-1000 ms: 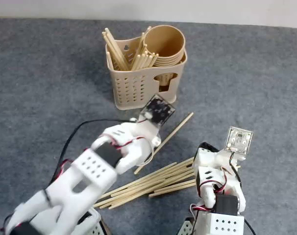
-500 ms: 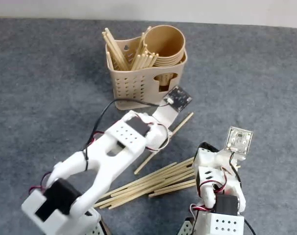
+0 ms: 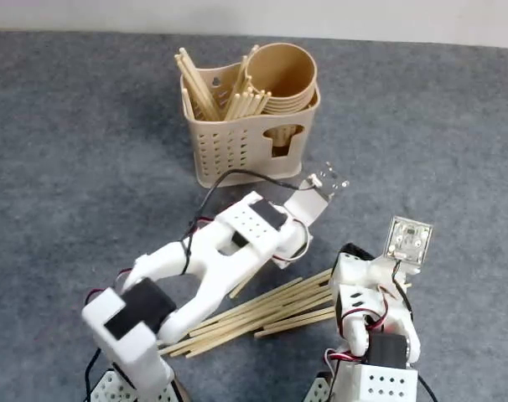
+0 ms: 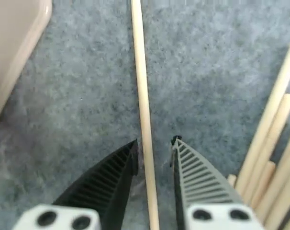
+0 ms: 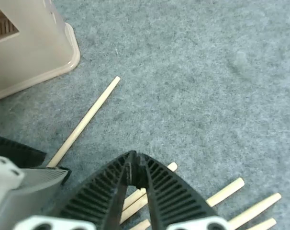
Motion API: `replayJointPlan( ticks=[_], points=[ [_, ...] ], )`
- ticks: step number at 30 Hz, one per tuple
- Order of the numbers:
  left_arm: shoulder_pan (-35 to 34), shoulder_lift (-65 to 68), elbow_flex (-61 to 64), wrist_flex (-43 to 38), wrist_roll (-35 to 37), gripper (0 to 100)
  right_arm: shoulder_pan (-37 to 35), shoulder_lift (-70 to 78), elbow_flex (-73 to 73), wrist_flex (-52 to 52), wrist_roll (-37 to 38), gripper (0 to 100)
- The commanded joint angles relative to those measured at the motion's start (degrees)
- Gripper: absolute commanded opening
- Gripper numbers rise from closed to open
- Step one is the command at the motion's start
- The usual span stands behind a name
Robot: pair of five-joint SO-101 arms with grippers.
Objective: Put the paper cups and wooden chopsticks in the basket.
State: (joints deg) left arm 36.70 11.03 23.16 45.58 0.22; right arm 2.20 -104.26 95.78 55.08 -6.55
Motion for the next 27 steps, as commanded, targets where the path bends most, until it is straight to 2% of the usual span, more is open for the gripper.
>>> replayJointPlan(
  ticks=[1, 7, 16, 27],
  points=[
    [0.66, 1.63, -4.35, 0.53, -0.18, 12, 0.57, -0.92, 7.87, -1.19, 0.53, 0.5],
    [0.92, 4.0, -6.11, 0.62, -0.35, 1, 0.57, -0.92, 7.87, -1.19, 0.53, 0.5],
    [0.66, 2.24, -5.93, 4.31, -0.53, 1, 0.57, -0.92, 7.87, -1.19, 0.53, 0.5],
    [0.22, -12.18, 2.07, 6.24, -0.35, 1, 0.57, -0.92, 7.87, -1.19, 0.53, 0.5]
  ],
)
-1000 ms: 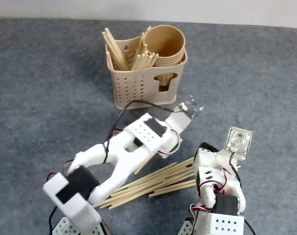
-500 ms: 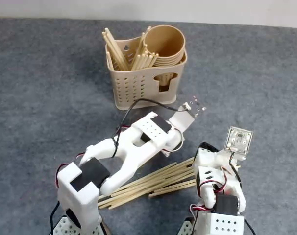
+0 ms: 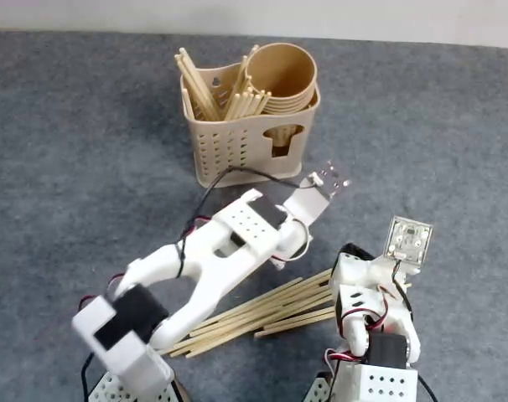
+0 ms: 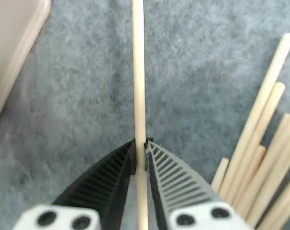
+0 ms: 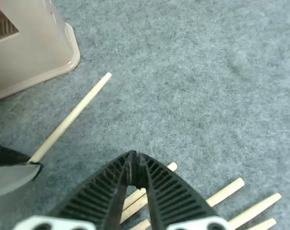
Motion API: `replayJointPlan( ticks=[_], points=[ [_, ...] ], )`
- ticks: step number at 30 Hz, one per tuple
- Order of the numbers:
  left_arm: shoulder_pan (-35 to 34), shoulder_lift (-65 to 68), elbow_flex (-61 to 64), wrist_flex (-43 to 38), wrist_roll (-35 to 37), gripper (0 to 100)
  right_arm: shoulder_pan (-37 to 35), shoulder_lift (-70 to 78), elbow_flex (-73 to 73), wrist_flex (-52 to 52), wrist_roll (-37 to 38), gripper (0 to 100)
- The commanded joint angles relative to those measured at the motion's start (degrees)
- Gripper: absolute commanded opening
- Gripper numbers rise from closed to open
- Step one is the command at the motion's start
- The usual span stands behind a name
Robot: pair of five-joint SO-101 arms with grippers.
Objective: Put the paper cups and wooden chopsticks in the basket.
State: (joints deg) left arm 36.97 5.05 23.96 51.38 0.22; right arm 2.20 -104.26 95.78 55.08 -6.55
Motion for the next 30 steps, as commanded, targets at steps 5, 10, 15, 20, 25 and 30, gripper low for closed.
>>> replayJointPlan(
  ticks=[5, 10, 15, 20, 25, 30],
  points=[
    [-1.45, -13.58, 6.55, -1.05, -0.26, 1, 0.57, -0.92, 7.87, -1.19, 0.53, 0.5],
    [-1.8, -20.26, 8.66, -0.79, -0.09, 1, 0.57, -0.92, 7.87, -1.19, 0.53, 0.5],
    [-2.42, -27.03, 9.98, -0.7, 7.74, 1, 0.57, -0.92, 7.87, -1.19, 0.53, 0.5],
    [-2.33, -34.51, 13.58, -1.05, 8.35, 1, 0.57, -0.92, 7.87, -1.19, 0.53, 0.5],
    [-3.03, -42.59, 15.34, -1.14, 8.62, 1, 0.57, -0.92, 7.87, -1.19, 0.53, 0.5],
    [-6.29, -48.84, 15.6, -5.19, 8.7, 1, 0.57, -0.92, 7.87, -1.19, 0.53, 0.5]
  ],
)
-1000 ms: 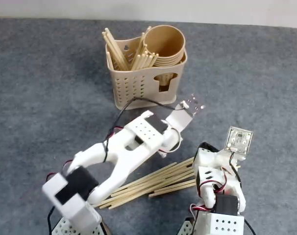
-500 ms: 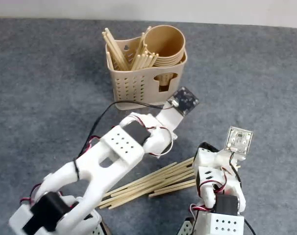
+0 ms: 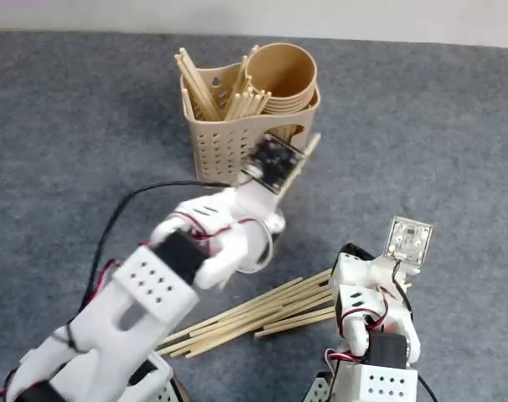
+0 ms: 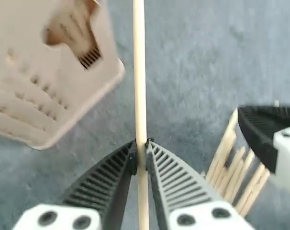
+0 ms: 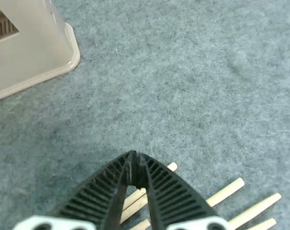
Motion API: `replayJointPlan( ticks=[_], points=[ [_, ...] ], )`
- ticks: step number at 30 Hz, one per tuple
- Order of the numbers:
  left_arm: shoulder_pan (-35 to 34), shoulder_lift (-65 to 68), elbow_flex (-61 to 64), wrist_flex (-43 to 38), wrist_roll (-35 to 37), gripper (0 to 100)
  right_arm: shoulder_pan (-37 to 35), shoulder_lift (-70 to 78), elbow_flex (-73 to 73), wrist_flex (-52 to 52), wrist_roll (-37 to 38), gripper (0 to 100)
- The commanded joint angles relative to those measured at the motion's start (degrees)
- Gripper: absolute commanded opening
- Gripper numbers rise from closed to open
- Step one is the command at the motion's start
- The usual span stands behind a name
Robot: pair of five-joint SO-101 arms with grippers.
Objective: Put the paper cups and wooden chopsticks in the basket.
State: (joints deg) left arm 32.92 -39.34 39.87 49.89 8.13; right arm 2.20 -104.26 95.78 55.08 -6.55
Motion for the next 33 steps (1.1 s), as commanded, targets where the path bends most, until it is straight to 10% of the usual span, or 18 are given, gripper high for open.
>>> replayJointPlan(
  ticks=[1, 33],
  points=[
    [-3.38, -5.23, -0.31, -4.84, 0.79, 1, 0.57, -0.92, 7.87, -1.19, 0.53, 0.5],
    [-18.86, -11.82, 1.19, -53.71, -7.47, 1, 0.57, -0.92, 7.87, -1.27, 0.53, 0.5]
  ],
)
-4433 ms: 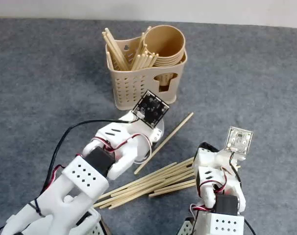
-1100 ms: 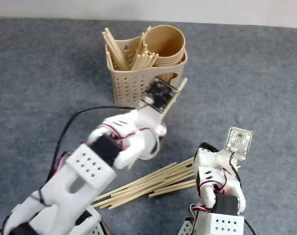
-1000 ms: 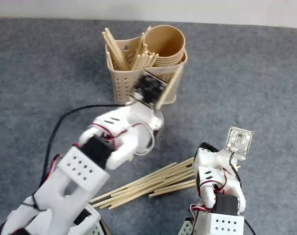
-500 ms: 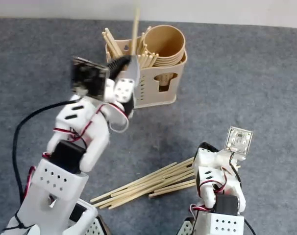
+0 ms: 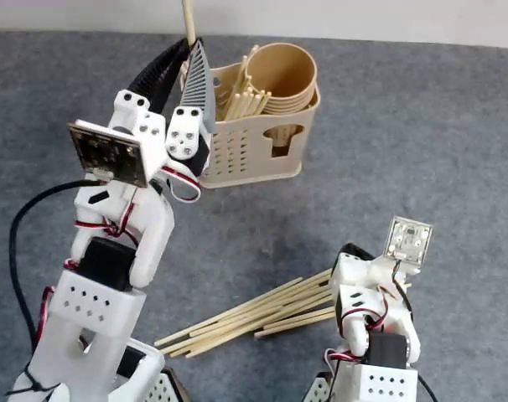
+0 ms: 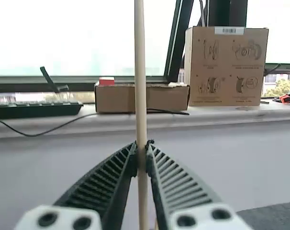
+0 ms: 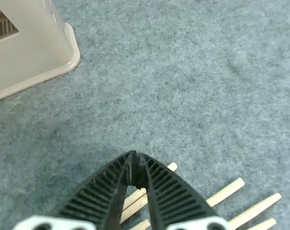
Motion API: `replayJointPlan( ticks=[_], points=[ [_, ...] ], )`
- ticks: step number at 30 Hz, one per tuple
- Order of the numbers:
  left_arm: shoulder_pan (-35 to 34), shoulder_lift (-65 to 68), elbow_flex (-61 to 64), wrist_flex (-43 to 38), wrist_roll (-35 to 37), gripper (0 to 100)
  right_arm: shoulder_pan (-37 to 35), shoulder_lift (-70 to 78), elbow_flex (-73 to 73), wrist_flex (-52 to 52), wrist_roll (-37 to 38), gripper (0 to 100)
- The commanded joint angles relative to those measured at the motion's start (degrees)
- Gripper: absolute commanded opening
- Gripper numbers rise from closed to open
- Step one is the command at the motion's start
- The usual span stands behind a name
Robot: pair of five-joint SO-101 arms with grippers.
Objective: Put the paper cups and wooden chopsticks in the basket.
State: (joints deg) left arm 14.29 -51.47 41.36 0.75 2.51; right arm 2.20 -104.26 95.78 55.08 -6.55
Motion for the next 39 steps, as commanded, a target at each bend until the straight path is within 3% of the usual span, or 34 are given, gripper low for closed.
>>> replayJointPlan(
  ticks=[1, 13, 23, 28, 34, 39],
  points=[
    [-0.4, 1.45, -0.4, -5.98, -2.2, 1, 0.57, -0.92, 7.87, -1.27, 0.53, 0.5],
    [-0.66, 19.38, -0.75, -22.24, -6.51, 1, 0.57, -0.92, 7.87, -1.27, 0.53, 0.5],
    [-2.42, 29.14, -0.75, -29.27, -8.62, 1, 0.57, -0.92, 7.87, -1.27, 0.53, 0.5],
    [-4.88, 29.49, -0.75, -28.22, -8.44, 1, 0.57, -0.92, 7.87, -1.27, 0.53, 0.5],
    [-5.41, 29.32, -2.42, -16.79, -8.18, 9, 0.57, -0.92, 7.87, -1.27, 0.53, 0.5],
    [-6.55, 29.32, -7.69, -8.97, -8.09, 9, 0.57, -0.92, 7.87, -1.27, 0.53, 0.5]
  ],
)
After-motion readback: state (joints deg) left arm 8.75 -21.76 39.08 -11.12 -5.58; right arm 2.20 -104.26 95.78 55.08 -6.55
